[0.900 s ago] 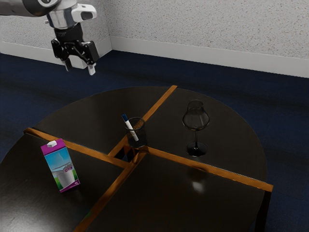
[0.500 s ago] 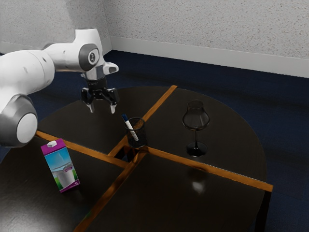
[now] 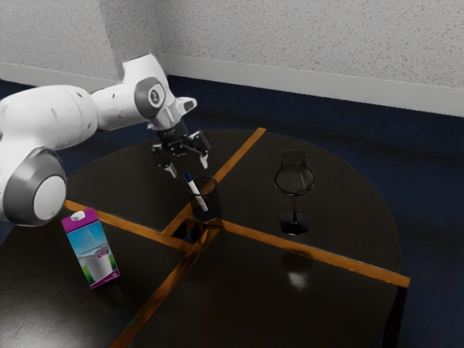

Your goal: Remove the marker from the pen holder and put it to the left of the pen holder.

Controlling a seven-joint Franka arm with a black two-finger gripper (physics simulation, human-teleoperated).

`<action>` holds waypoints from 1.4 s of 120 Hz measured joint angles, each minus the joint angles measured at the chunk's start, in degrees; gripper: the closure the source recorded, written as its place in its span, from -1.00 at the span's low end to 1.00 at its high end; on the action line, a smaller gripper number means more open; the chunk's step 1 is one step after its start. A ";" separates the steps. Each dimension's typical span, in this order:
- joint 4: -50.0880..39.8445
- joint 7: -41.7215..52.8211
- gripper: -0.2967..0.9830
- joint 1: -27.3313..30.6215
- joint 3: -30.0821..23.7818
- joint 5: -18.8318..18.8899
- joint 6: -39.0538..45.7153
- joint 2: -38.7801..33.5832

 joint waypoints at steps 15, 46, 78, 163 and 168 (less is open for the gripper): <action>-0.05 -1.52 -0.53 0.31 -0.29 -0.28 0.72 0.33; -1.83 -3.80 -0.48 0.36 -1.35 -0.35 1.31 -0.28; -2.31 -5.41 0.35 1.12 -1.62 -0.44 1.24 -0.65; -17.35 -8.37 0.62 8.61 -0.89 2.96 -0.52 -18.73; -17.36 -8.46 0.63 9.18 -1.05 3.08 -0.50 -17.44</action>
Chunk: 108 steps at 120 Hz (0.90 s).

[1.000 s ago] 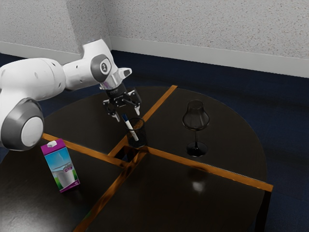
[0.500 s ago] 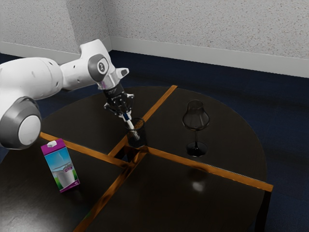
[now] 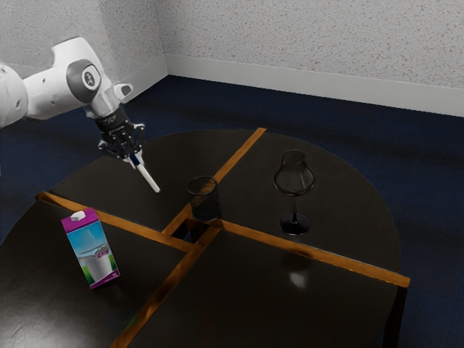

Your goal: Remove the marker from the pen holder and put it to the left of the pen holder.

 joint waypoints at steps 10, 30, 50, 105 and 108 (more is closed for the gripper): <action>-0.07 -0.17 0.63 0.77 -0.88 -0.04 0.12 2.64; -0.19 -0.20 0.43 2.75 -2.68 -0.48 0.49 4.98; -0.36 0.41 -0.08 5.43 -4.95 -0.68 0.55 4.04; -1.16 9.87 -0.48 -1.64 -20.28 17.96 -17.34 -22.43; -1.16 10.33 -0.49 -3.07 -20.34 18.24 -17.71 -22.46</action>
